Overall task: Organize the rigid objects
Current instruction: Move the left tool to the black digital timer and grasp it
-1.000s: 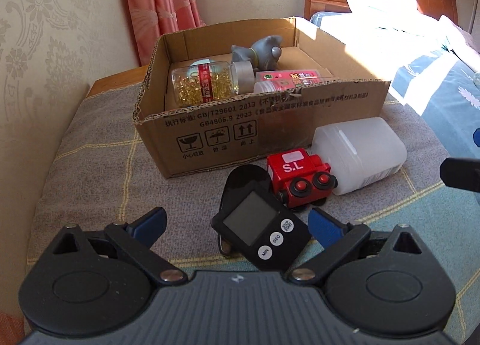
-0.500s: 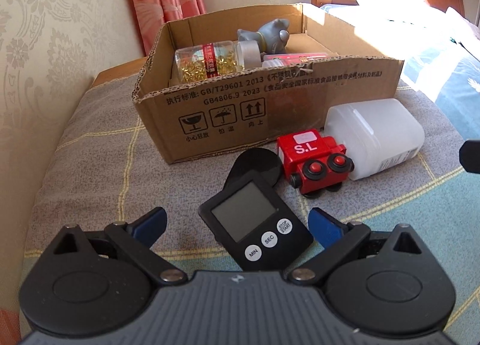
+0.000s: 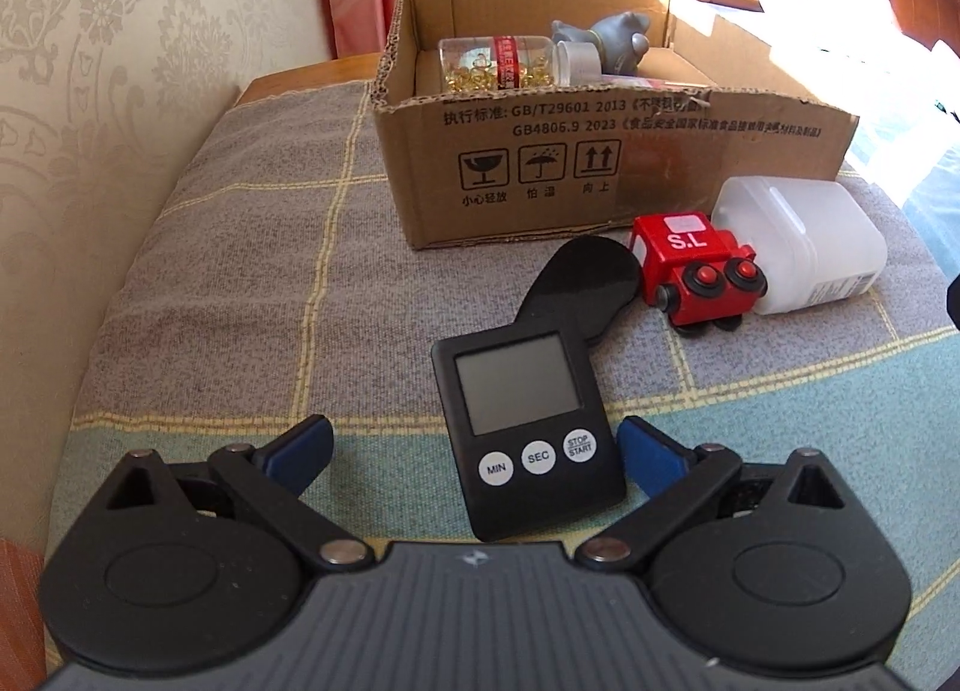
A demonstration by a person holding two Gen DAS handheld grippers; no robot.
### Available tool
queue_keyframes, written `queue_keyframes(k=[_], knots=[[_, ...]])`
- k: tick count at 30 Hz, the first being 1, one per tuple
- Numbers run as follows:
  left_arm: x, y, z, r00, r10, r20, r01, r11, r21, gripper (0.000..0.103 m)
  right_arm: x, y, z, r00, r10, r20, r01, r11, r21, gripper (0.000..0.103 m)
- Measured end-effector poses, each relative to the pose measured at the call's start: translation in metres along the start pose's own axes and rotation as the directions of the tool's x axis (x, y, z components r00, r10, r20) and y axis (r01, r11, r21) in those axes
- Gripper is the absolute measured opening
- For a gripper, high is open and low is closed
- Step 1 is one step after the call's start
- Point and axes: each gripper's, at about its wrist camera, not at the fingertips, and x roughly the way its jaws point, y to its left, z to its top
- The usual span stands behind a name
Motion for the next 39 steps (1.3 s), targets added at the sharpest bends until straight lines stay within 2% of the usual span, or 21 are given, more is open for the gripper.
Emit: queue_keyframes(k=[7,11,16,17,18,21,22,32,39], knots=[[-0.001,-0.005,0.005,0.999,0.021,-0.035,-0.021,1.0,0.016,0.099,-0.008,0.0,-0.003,1.0,0.021,0.013,-0.021,1.0,0.012,0.103],[-0.005,-0.004,0.001,0.998,0.018,-0.052,-0.019,1.0,-0.012,0.097,-0.014,-0.002,-0.007,0.999,0.033,0.023,-0.034,0.999,0.015,0.103],[-0.003,-0.01,0.0,0.999,0.005,-0.041,-0.007,0.999,-0.052,0.089,-0.018,-0.007,-0.011,0.998,0.047,0.032,-0.048,0.999,0.026,0.103],[-0.003,-0.011,0.001,0.999,0.001,-0.039,-0.004,0.998,-0.064,0.086,-0.018,-0.008,-0.012,0.998,0.047,0.032,-0.048,0.998,0.027,0.103],[-0.003,-0.011,0.002,0.999,-0.005,-0.032,0.003,0.997,-0.071,0.076,-0.019,-0.01,-0.013,0.998,0.046,0.032,-0.047,0.998,0.028,0.103],[-0.005,-0.013,0.004,1.0,-0.019,-0.017,0.017,0.996,-0.087,0.057,-0.02,-0.014,-0.015,0.998,0.048,0.033,-0.049,0.998,0.026,0.103],[-0.005,-0.013,0.004,1.0,-0.02,-0.014,0.019,0.996,-0.089,0.054,-0.02,-0.015,-0.016,0.998,0.05,0.033,-0.051,0.998,0.026,0.103],[-0.029,-0.002,-0.024,0.999,-0.018,-0.033,0.015,0.996,-0.092,0.052,-0.004,-0.017,-0.032,0.998,0.063,-0.022,-0.064,0.998,-0.029,0.103],[-0.037,0.007,-0.039,1.0,0.001,-0.007,-0.002,0.995,-0.104,0.054,0.021,-0.01,-0.038,0.996,0.066,-0.064,-0.07,0.996,-0.063,0.103]])
